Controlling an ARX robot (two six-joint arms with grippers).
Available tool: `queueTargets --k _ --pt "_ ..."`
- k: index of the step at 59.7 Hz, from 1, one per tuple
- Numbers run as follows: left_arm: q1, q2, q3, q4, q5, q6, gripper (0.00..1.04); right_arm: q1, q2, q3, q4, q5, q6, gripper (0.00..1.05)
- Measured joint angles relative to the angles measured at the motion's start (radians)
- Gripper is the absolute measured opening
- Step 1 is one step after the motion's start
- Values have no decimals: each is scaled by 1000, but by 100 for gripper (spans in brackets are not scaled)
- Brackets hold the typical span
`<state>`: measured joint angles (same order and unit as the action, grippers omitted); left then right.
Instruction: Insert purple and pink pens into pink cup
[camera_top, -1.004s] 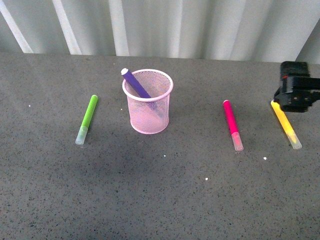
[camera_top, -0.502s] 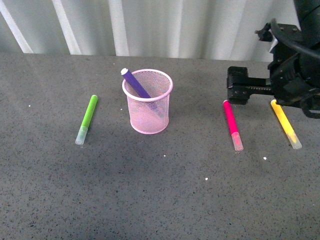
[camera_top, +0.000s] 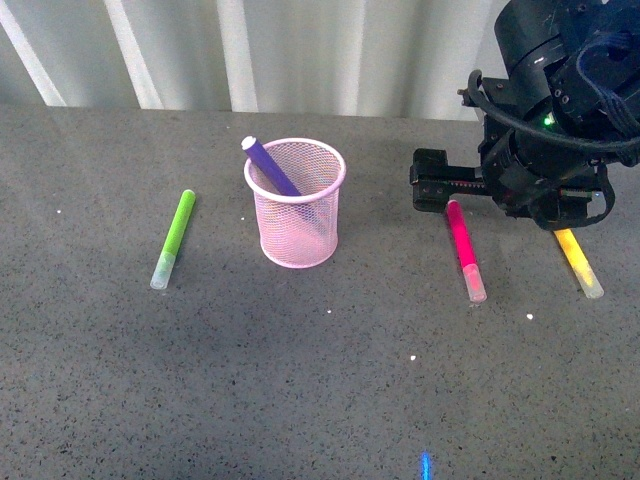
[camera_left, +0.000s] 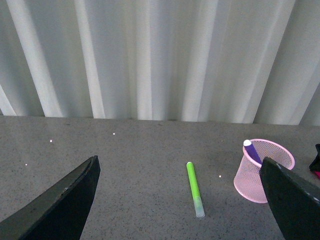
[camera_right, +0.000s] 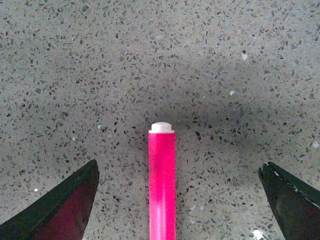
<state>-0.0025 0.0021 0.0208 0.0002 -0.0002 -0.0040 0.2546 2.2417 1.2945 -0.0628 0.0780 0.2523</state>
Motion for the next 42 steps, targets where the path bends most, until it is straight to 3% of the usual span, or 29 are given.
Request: queueTargets --k 25,42 --pt "0 0 0 0 0 0 98 21 79 80 -30 -3 24 96" --pt "0 0 0 0 0 0 98 22 87 80 -30 -1 28 54"
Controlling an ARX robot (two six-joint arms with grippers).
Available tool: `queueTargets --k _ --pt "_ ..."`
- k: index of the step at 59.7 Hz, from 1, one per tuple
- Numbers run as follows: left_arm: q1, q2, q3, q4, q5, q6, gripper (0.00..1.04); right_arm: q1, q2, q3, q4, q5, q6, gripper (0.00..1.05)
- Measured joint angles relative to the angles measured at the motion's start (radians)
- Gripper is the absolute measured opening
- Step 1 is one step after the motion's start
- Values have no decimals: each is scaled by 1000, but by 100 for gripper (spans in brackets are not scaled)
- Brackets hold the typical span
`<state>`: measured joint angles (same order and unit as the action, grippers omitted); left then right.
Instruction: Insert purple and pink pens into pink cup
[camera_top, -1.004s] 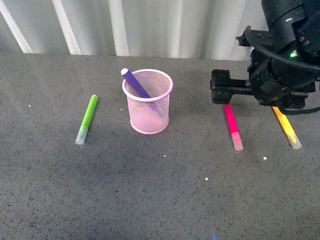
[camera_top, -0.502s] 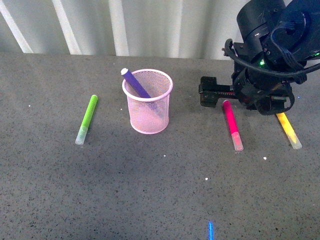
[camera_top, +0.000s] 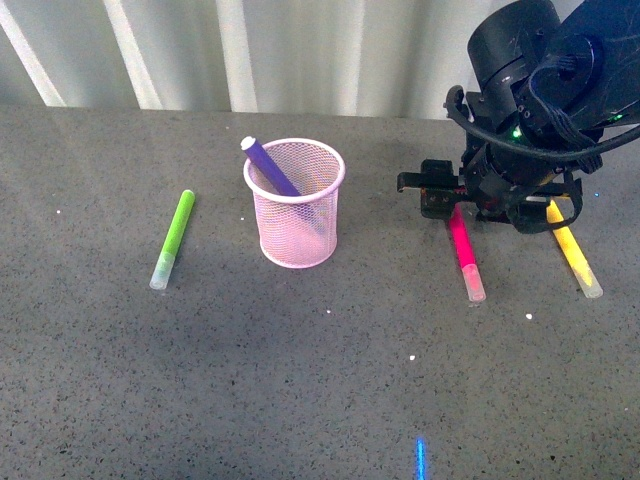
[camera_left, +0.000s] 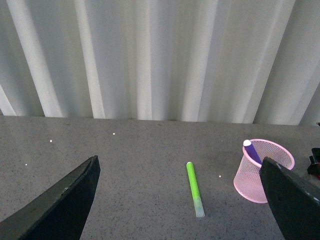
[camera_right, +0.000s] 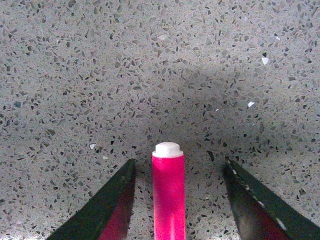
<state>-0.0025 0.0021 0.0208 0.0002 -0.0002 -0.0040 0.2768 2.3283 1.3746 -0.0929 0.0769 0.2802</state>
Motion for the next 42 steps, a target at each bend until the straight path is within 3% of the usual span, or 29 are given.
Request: queueTargets --k 15,27,42 --pt "0 0 0 0 0 0 98 8 -3 -15 27 -23 5 14" --pt "0 0 0 0 0 0 98 9 -24 -70 116 13 13 12" --pt "0 0 0 0 0 0 98 69 -188 -299 663 40 -143 12"
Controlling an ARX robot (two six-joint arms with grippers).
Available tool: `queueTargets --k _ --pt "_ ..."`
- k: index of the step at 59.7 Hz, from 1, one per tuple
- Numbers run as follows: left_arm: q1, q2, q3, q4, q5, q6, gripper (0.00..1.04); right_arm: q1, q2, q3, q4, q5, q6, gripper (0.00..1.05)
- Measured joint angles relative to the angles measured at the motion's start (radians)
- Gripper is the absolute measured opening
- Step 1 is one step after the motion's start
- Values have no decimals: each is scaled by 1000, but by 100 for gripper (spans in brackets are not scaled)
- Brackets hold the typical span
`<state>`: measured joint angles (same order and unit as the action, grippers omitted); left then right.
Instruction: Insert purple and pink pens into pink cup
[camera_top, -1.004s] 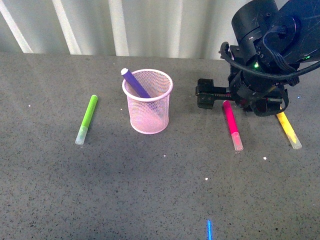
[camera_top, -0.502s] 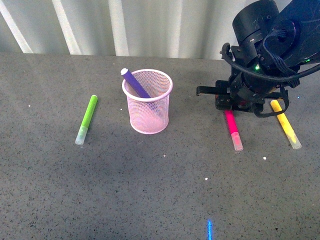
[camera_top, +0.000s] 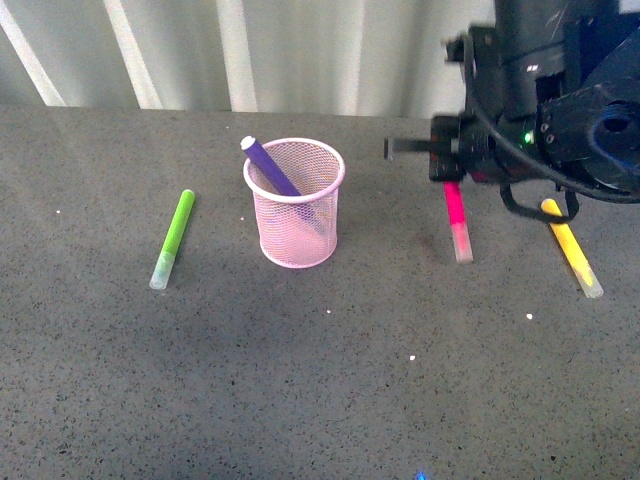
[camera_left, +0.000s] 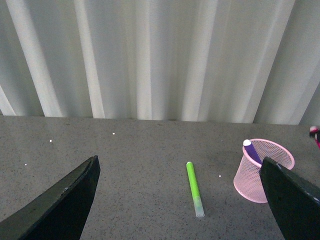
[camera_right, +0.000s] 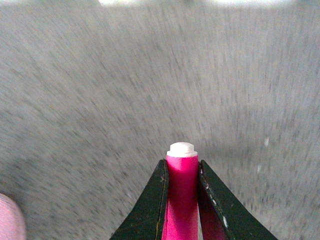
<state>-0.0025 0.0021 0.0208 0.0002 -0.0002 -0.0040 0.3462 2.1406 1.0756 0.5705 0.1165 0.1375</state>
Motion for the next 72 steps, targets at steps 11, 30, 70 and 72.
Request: queueTargets --k 11,30,70,72 --pt "0 0 0 0 0 0 98 117 -114 -79 375 -61 -192 12" --pt "0 0 0 0 0 0 98 243 -36 -57 531 -48 -303 12" --pt "0 0 0 0 0 0 98 232 91 38 524 -79 -268 12" --pt "0 0 0 0 0 0 98 232 97 41 525 -83 -268 12"
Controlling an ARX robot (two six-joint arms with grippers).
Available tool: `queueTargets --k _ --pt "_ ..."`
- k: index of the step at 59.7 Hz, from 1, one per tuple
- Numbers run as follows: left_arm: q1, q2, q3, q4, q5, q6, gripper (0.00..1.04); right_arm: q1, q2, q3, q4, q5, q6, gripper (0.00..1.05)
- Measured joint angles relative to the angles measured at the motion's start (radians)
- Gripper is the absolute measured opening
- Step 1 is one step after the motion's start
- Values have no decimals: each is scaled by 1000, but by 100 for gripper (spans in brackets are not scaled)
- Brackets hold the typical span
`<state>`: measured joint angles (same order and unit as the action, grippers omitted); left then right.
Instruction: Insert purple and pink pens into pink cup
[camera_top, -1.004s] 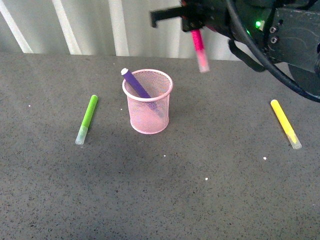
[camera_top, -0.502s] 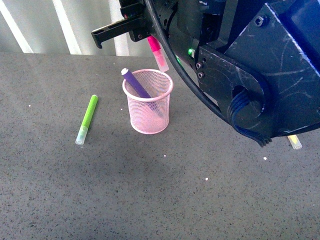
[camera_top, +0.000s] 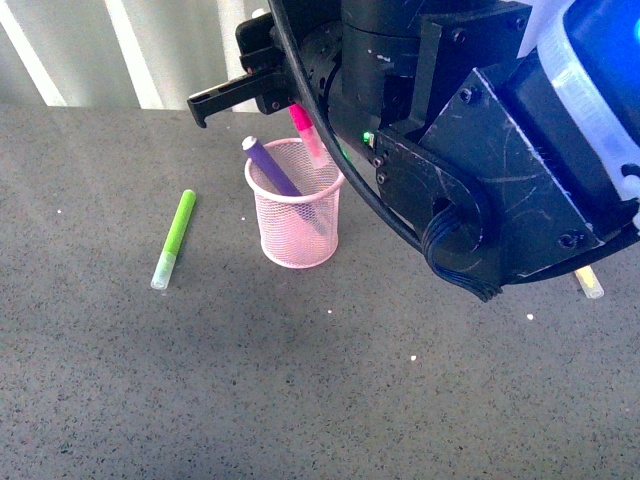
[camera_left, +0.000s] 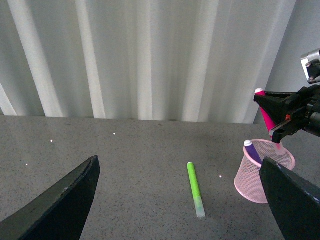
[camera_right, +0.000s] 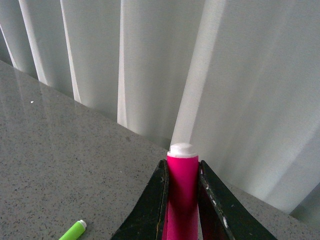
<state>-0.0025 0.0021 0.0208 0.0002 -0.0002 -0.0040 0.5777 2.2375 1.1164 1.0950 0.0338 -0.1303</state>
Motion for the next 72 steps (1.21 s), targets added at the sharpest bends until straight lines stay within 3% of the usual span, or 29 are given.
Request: queueTargets --k 22,30,46,52,66,72 --pt "0 0 0 0 0 0 98 11 35 -2 8 -2 2 13" --pt "0 0 0 0 0 0 98 14 35 -13 0 -2 14 40" --pt "0 0 0 0 0 0 98 7 -57 -42 -67 53 82 82" --pt "0 0 0 0 0 0 98 0 -181 -95 -162 144 128 99" --pt "0 0 0 0 0 0 98 -59 -839 -470 -703 385 246 98" --pt "0 -1 0 0 1 0 98 -60 -945 -489 -728 384 257 98"
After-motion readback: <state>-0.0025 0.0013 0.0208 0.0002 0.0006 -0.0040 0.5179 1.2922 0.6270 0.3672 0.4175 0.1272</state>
